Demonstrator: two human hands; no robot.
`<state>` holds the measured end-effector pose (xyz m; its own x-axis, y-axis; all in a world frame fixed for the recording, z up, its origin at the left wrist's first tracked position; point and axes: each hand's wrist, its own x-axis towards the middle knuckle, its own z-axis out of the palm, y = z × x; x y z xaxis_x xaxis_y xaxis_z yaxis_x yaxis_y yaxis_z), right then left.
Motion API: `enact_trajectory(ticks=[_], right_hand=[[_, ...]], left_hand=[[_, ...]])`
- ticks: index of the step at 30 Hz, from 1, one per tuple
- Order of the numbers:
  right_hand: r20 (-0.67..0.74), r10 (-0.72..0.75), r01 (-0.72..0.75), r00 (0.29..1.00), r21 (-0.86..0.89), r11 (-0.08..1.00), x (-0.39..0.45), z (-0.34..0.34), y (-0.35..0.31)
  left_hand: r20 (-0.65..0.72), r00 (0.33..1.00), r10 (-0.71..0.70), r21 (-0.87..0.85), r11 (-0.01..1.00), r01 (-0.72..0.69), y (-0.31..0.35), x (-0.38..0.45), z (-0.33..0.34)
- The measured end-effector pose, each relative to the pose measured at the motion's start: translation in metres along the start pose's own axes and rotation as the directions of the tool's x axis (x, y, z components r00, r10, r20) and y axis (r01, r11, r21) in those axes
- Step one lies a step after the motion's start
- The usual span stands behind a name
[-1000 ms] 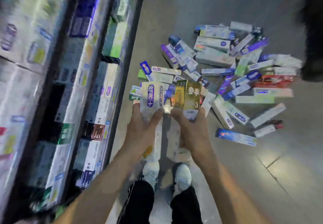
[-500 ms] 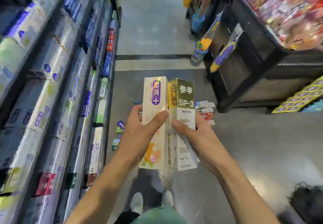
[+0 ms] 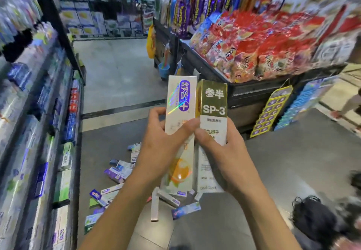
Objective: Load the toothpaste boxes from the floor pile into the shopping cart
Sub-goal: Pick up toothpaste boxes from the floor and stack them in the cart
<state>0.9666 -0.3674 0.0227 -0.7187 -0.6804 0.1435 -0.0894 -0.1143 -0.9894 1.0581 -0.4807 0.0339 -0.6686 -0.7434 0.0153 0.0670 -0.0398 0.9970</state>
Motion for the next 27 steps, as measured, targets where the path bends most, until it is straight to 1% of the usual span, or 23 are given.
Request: enact_trajectory(ticks=[3,7,9,11,13,15,17,20,22,25,27], right_hand=[[-0.068,-0.007,0.011,0.998,0.047,0.999,-0.006,-0.023,-0.005],[-0.221,0.003,-0.002,0.975,0.004,1.000,-0.024,-0.046,-0.015],[-0.293,-0.009,0.004,0.956,-0.017,1.000,-0.036,-0.053,-0.022],[-0.373,-0.024,0.014,0.928,-0.030,0.999,-0.051,-0.054,-0.029],[-0.451,-0.053,0.030,0.891,-0.059,0.998,-0.069,-0.050,-0.034],[-0.542,-0.078,0.029,0.837,-0.099,0.995,-0.089,-0.044,-0.037],[-0.636,-0.082,0.003,0.768,-0.124,0.992,-0.109,-0.037,-0.035],[-0.763,-0.065,-0.062,0.643,-0.136,0.989,-0.144,-0.021,-0.028],[-0.835,-0.054,-0.093,0.548,-0.125,0.988,-0.171,-0.008,-0.024],[-0.919,-0.027,-0.125,0.394,-0.083,0.989,-0.220,0.006,-0.021],[-0.957,-0.008,-0.134,0.290,-0.049,0.990,-0.252,0.014,-0.021]], left_hand=[[0.062,0.998,0.002,-0.013,1.000,-0.001,0.002,0.002,0.023],[0.216,0.976,0.002,-0.016,1.000,0.001,0.003,0.003,0.051],[0.303,0.953,0.018,-0.009,1.000,-0.016,0.004,0.002,0.063],[0.383,0.922,0.047,0.033,0.997,-0.064,0.003,0.001,0.071],[0.475,0.877,0.070,0.068,0.991,-0.117,0.003,0.000,0.077],[0.572,0.818,0.063,0.075,0.989,-0.128,0.002,-0.005,0.081],[0.656,0.753,0.046,0.060,0.992,-0.112,0.001,-0.017,0.083],[0.759,0.651,-0.012,0.023,1.000,-0.007,-0.009,-0.040,0.084],[0.828,0.558,-0.059,0.040,0.998,0.047,-0.018,-0.059,0.086],[0.913,0.390,-0.120,0.094,0.992,0.086,-0.033,-0.098,0.091],[0.944,0.282,-0.173,0.147,0.983,0.108,-0.041,-0.126,0.095]])
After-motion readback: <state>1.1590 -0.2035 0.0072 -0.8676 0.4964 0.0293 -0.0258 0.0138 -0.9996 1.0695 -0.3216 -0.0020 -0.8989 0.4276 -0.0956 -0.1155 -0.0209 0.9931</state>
